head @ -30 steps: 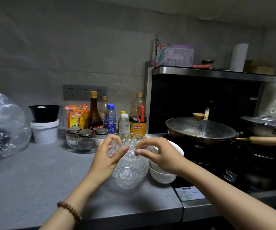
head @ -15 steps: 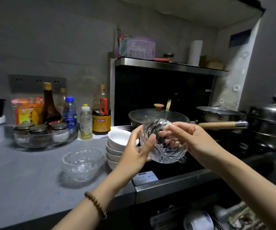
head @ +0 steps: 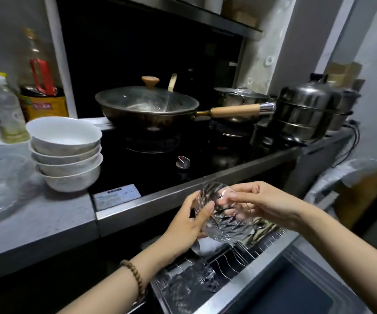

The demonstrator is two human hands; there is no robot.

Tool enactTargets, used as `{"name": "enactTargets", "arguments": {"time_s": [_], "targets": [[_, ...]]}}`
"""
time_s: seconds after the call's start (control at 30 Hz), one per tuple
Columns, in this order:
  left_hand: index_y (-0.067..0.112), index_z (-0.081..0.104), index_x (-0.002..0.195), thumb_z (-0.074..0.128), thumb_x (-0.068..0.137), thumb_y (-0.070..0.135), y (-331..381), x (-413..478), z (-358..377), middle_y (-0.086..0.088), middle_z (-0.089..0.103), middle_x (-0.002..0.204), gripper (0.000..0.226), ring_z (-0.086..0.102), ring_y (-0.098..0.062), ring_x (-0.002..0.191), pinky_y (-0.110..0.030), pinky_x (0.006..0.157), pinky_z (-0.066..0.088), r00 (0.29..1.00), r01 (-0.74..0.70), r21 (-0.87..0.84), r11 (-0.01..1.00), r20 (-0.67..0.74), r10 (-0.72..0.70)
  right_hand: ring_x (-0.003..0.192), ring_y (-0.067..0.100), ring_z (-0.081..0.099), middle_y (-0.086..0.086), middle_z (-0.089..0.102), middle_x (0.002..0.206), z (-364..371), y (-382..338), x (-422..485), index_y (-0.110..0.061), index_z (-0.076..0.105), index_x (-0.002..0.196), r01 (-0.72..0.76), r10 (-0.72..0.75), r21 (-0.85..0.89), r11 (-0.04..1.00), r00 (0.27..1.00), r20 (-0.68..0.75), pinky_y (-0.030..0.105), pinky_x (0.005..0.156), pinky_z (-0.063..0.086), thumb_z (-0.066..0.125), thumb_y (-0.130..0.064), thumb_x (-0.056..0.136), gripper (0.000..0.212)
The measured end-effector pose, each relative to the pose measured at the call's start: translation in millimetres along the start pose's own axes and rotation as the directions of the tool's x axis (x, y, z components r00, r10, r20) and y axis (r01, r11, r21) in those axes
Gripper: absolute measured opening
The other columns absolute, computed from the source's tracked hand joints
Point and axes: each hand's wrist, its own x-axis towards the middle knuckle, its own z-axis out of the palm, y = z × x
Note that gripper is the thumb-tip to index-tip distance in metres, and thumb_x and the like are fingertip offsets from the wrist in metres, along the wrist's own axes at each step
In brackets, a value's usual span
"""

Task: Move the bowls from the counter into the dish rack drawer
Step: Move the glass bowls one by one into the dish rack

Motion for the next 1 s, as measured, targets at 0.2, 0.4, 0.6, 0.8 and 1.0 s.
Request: {"name": "enactTargets", "arguments": {"time_s": [0.2, 0.4, 0.6, 0.8, 1.0], "targets": [[0.027, 0.036, 0.137, 0.05, 0.074, 0.057, -71, 29, 11, 0.005, 0.056, 0.13, 0.071, 0.067, 0.0, 0.09, -0.03, 0.08, 0.058, 0.984, 0.17, 0.047, 0.984, 0.044, -0.172, 0.083, 0.014, 0.069, 0.009, 0.071, 0.11, -21, 66, 34, -0.01, 0.072, 0.103, -0.22, 0.223, 0.069, 0.973, 0.974, -0.036, 0.015, 0.058, 0.053, 0.067, -0.019, 0.082, 0.024], [0.022, 0.038, 0.136, 0.049, 0.088, 0.048, -132, 48, 17, 0.004, 0.046, 0.139, 0.056, 0.054, -0.013, 0.115, -0.031, 0.092, 0.052, 0.944, 0.324, 0.143, 0.935, 0.02, -0.33, 0.064, 0.008, 0.071, 0.006, 0.075, 0.092, -32, 123, 66, -0.001, 0.067, 0.106, -0.32, 0.335, 0.135, 0.938, 0.936, -0.106, 0.014, 0.05, 0.053, 0.062, -0.01, 0.087, 0.022], [0.021, 0.032, 0.142, 0.047, 0.086, 0.055, -186, 48, 11, -0.001, 0.037, 0.148, 0.067, 0.038, -0.016, 0.134, -0.033, 0.111, 0.032, 0.913, 0.365, 0.372, 0.853, 0.035, -0.406, 0.061, 0.019, 0.062, 0.016, 0.072, 0.093, -43, 176, 107, -0.006, 0.071, 0.099, -0.454, 0.472, 0.138, 0.88, 0.867, -0.161, 0.025, 0.049, 0.051, 0.066, -0.012, 0.084, 0.016], [0.022, 0.031, 0.141, 0.046, 0.086, 0.056, -227, 46, 4, 0.002, 0.039, 0.147, 0.067, 0.042, -0.012, 0.127, -0.025, 0.105, 0.034, 0.873, 0.398, 0.511, 0.761, 0.042, -0.485, 0.057, 0.014, 0.05, 0.01, 0.06, 0.09, -41, 212, 144, -0.008, 0.068, 0.097, -0.587, 0.587, 0.061, 0.807, 0.788, -0.185, 0.026, 0.053, 0.049, 0.06, -0.014, 0.089, 0.013], [0.035, 0.031, 0.14, 0.037, 0.064, 0.085, -247, 47, -1, 0.006, 0.045, 0.143, 0.092, 0.048, -0.013, 0.124, -0.039, 0.106, 0.042, 0.847, 0.377, 0.588, 0.716, 0.092, -0.523, 0.054, 0.01, 0.038, 0.001, 0.042, 0.066, -40, 244, 171, -0.009, 0.057, 0.08, -0.708, 0.703, -0.053, 0.705, 0.706, -0.08, 0.019, 0.041, 0.04, 0.041, -0.014, 0.098, 0.024]]}}
